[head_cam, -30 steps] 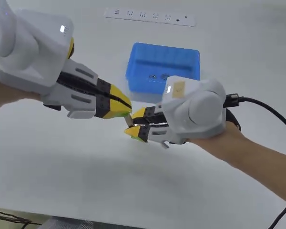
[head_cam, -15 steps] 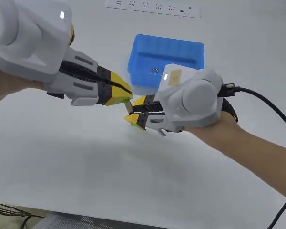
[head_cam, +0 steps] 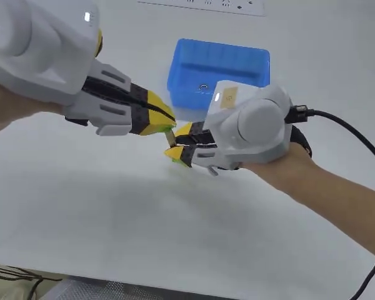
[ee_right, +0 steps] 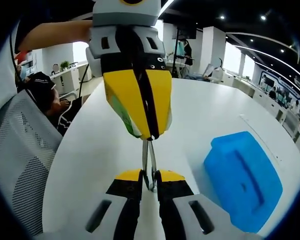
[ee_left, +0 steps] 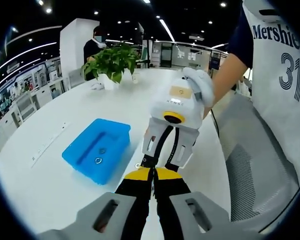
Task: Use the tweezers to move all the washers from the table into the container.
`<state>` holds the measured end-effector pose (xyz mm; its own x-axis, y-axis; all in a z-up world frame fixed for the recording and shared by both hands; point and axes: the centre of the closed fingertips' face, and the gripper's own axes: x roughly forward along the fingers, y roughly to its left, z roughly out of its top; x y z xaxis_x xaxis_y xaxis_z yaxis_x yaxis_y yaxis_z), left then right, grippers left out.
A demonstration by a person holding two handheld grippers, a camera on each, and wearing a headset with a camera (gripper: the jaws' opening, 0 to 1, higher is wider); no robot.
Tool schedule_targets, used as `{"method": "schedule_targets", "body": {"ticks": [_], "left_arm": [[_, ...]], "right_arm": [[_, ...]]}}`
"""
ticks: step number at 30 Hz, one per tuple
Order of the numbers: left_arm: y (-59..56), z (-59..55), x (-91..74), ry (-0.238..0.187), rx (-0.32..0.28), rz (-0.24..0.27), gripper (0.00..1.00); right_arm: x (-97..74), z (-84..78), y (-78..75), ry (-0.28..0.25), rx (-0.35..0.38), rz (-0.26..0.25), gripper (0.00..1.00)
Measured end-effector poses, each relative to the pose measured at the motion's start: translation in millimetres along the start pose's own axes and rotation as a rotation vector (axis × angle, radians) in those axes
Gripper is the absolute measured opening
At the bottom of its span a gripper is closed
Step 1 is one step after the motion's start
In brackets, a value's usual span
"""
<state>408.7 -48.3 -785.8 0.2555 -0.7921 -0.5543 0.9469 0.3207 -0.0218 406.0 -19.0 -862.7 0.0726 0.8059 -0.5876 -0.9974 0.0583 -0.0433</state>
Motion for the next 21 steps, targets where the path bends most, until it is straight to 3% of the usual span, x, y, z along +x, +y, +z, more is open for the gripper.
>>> {"method": "schedule_targets", "body": {"ticks": [7,13,21], "left_arm": [[-0.1,1.1,1.9,0.012,0.024,-0.002,0.05],[1.1,-0.3,1.8,0.010,0.019,-0.008,0.05],[7.2,-1.0,4.3,-0.004,-0.009,-0.008,0.05]], "right_arm": [[-2.0,-4.1,0.0,0.022,-0.022,0.011,0.13],[-5.8,2.4,0.7,-0.021,-0.031,0.044,0.13],[-5.1,2.1,-0.1,-0.009,-0.038,0.048,0.11]]}}
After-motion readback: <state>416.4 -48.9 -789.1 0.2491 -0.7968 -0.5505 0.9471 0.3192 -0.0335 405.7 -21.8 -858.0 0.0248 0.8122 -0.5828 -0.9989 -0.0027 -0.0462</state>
